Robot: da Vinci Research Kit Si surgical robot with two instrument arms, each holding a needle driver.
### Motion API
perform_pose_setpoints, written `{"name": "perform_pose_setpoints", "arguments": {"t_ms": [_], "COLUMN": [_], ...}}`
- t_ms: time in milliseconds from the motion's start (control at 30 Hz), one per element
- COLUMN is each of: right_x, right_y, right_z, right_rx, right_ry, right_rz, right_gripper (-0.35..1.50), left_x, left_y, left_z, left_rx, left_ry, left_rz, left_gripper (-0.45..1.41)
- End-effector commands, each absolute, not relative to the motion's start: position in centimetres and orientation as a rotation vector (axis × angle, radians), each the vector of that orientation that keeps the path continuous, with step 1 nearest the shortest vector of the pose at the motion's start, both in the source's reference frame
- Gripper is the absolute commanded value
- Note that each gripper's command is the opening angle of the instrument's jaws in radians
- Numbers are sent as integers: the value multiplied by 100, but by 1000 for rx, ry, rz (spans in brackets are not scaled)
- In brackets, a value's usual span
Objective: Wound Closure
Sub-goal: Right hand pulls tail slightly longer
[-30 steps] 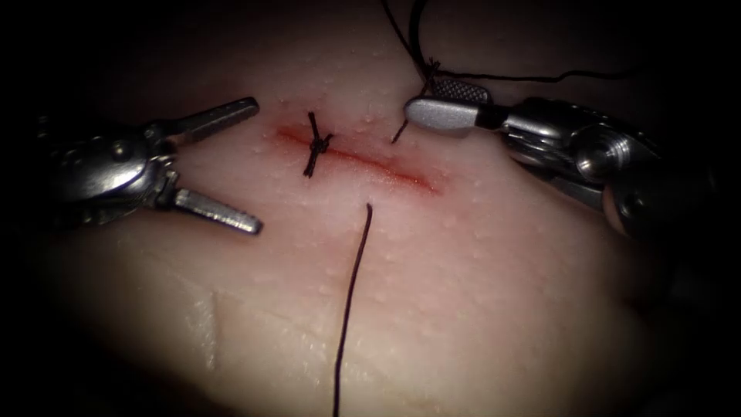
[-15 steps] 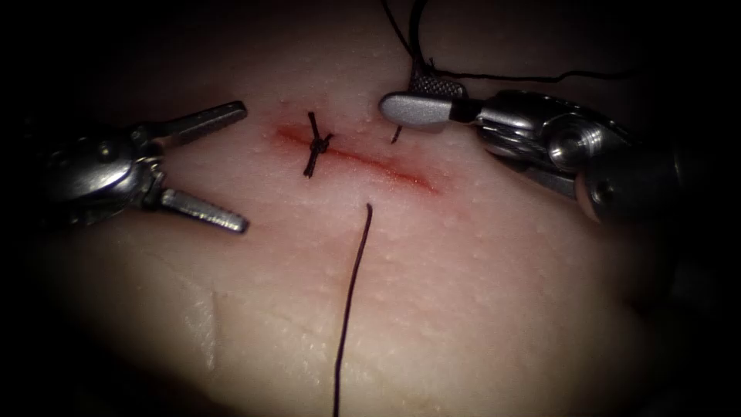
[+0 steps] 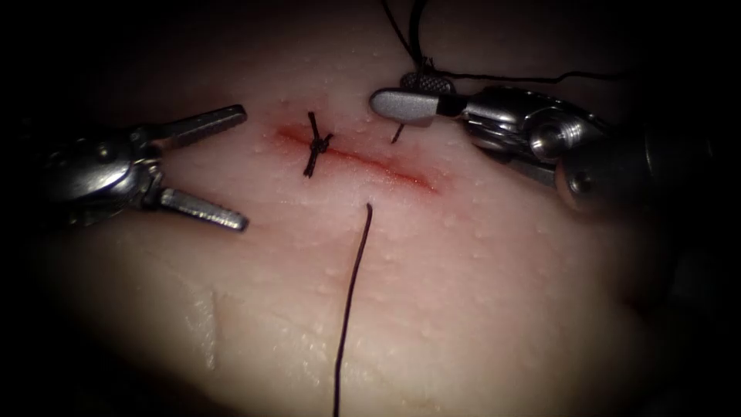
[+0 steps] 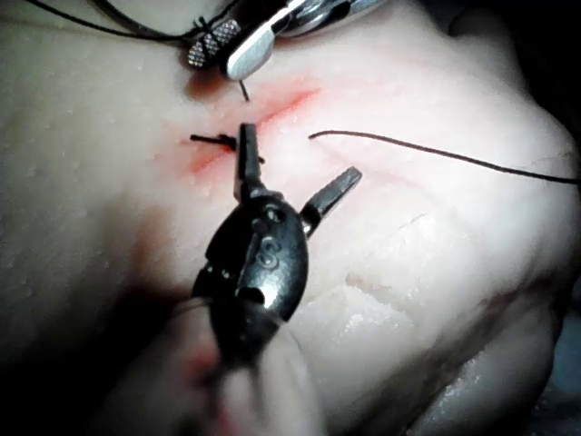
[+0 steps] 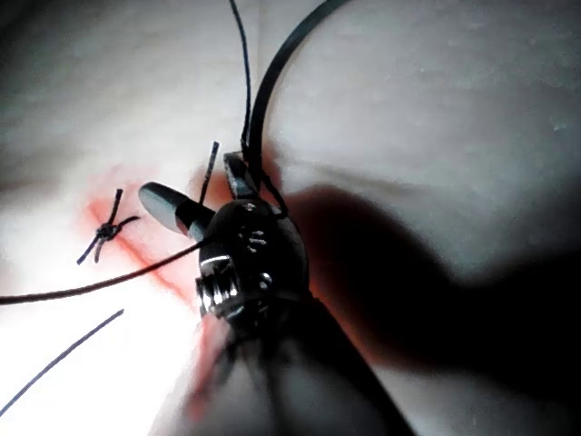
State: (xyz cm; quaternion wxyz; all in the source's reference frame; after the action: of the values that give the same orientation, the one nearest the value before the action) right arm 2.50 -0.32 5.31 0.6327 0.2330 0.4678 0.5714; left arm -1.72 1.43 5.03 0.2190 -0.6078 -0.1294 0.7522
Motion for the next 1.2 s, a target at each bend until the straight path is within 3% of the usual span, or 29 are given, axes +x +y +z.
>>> {"name": "perform_pose_setpoints", "arguments": {"t_ms": [33, 67, 767, 1200], "right_x": [255, 253, 254, 254], "right_y": [-40, -41, -13, -7], "right_z": [534, 530, 467, 450], "right_rx": [530, 496, 355, 312], "right_ry": [1071, 1068, 1167, 1189], "right_rz": [1299, 1279, 1192, 1145], "right_gripper": [34, -35, -35, -35], "left_x": [-178, -178, -182, -183], "left_y": [135, 135, 129, 125], "left_z": [507, 507, 509, 508], "left_rx": [-1682, -1682, -1681, -1688], "left_ry": [-363, -363, -355, -358], "left_rz": [2079, 2079, 2083, 2084], "left_gripper": [71, 71, 64, 46]}}
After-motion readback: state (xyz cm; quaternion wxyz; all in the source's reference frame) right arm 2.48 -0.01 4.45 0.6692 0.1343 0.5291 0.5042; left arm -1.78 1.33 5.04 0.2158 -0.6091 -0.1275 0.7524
